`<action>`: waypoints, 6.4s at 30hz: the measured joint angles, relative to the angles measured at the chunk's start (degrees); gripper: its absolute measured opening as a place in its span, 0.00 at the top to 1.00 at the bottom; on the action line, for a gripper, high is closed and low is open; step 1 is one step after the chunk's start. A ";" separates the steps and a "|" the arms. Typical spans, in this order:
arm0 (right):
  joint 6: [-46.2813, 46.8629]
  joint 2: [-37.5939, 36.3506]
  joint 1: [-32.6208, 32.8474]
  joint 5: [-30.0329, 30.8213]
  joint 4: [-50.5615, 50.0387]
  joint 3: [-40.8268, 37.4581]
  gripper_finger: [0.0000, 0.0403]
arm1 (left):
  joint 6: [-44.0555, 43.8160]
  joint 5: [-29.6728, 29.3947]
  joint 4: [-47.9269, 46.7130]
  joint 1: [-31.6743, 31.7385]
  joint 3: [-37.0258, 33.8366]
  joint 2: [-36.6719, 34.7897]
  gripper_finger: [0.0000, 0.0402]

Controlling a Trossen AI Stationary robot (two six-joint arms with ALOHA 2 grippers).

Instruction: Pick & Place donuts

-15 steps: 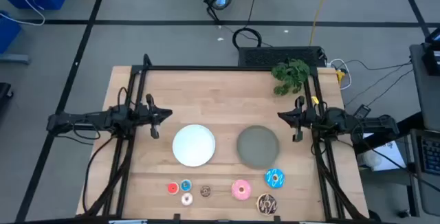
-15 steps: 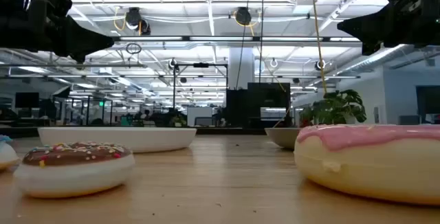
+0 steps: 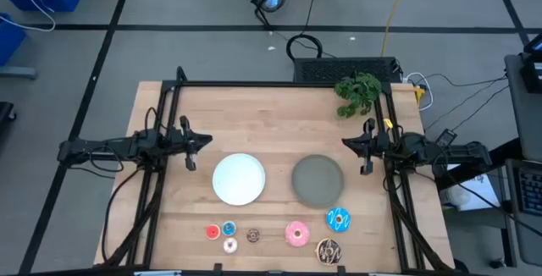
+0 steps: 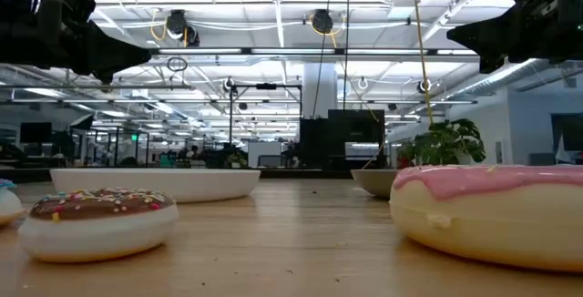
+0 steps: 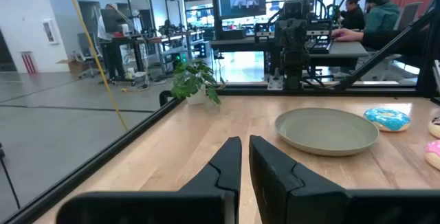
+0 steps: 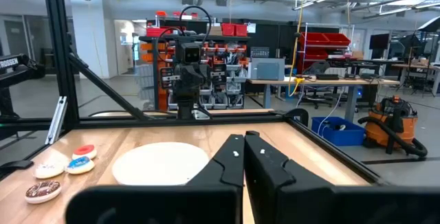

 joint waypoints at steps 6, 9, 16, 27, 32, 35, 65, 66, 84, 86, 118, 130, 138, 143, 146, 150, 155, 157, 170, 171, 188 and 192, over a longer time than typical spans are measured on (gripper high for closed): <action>0.00 -0.01 0.00 0.00 0.00 0.00 1.00 | 0.00 0.00 0.00 -0.02 0.00 0.00 0.91; 0.00 -0.01 0.00 0.00 0.01 0.00 1.00 | 0.00 0.00 0.00 -0.01 0.00 0.01 0.91; 0.00 -0.02 0.01 0.01 0.01 0.00 1.00 | 0.00 0.00 0.00 -0.01 0.00 0.00 0.91; 0.00 -0.02 0.00 0.02 0.02 0.00 1.00 | 0.00 0.00 0.00 -0.01 0.00 -0.01 0.91; 0.00 -0.01 0.00 0.02 0.01 0.00 1.00 | 0.00 0.00 0.00 0.00 0.00 0.00 0.91; 0.02 -0.02 0.02 0.02 0.00 0.00 1.00 | 0.00 0.00 0.00 -0.02 0.00 0.01 0.91; 0.00 0.00 0.00 0.02 0.00 0.00 1.00 | 0.00 0.00 0.00 -0.02 0.00 0.01 0.91; 0.00 -0.02 0.01 0.01 0.01 0.00 1.00 | -0.01 0.00 0.00 0.00 0.00 0.00 0.91; 0.00 -0.02 0.01 0.01 0.00 0.00 1.00 | 0.00 0.00 0.00 -0.02 0.00 0.00 0.91; 0.00 -0.02 0.02 0.00 0.01 0.00 1.00 | 0.00 0.00 0.00 -0.02 0.00 0.00 0.91; -0.03 -0.01 0.01 0.00 0.00 0.00 1.00 | 0.00 0.00 0.00 0.00 0.00 0.01 0.91; 0.00 -0.02 0.00 -0.04 1.81 0.00 1.00 | -0.38 0.00 0.00 -0.02 0.00 0.00 0.91; 0.02 -0.02 0.01 0.00 1.83 0.00 1.00 | -6.75 0.05 0.00 -0.01 0.00 0.00 0.91; 0.02 -0.02 0.00 -0.04 1.82 0.00 1.00 | -7.69 0.54 1.04 -0.02 0.00 0.00 0.91; -0.17 -0.02 0.00 -0.02 1.81 0.00 1.00 | -9.46 3.75 -0.24 -0.02 0.02 0.01 0.91; -0.34 -0.02 0.00 0.00 2.01 0.00 1.00 | -16.07 6.55 -1.85 -0.25 0.50 0.31 0.91; -1.95 -0.01 0.01 0.02 2.08 0.00 1.00 | -19.43 5.98 -4.39 -4.62 3.69 6.81 0.91; -1.92 -0.02 0.00 0.02 2.05 0.00 1.00 | -19.43 4.33 -6.05 -7.17 7.34 11.31 0.91; -1.92 0.09 0.00 0.02 1.73 0.00 1.00 | -22.53 -13.38 -43.84 -22.38 48.10 44.96 0.97; -1.92 0.09 0.01 0.02 1.73 0.00 1.00 | -24.90 -13.35 -48.17 -23.00 50.54 46.76 0.96; 0.26 0.11 0.01 -0.11 2.39 0.00 1.00 | -55.11 -1.93 -65.04 -43.70 69.92 76.32 0.98; 0.26 0.11 0.00 -0.13 2.18 0.00 1.00 | -57.11 1.75 -61.63 -45.57 70.01 81.34 0.98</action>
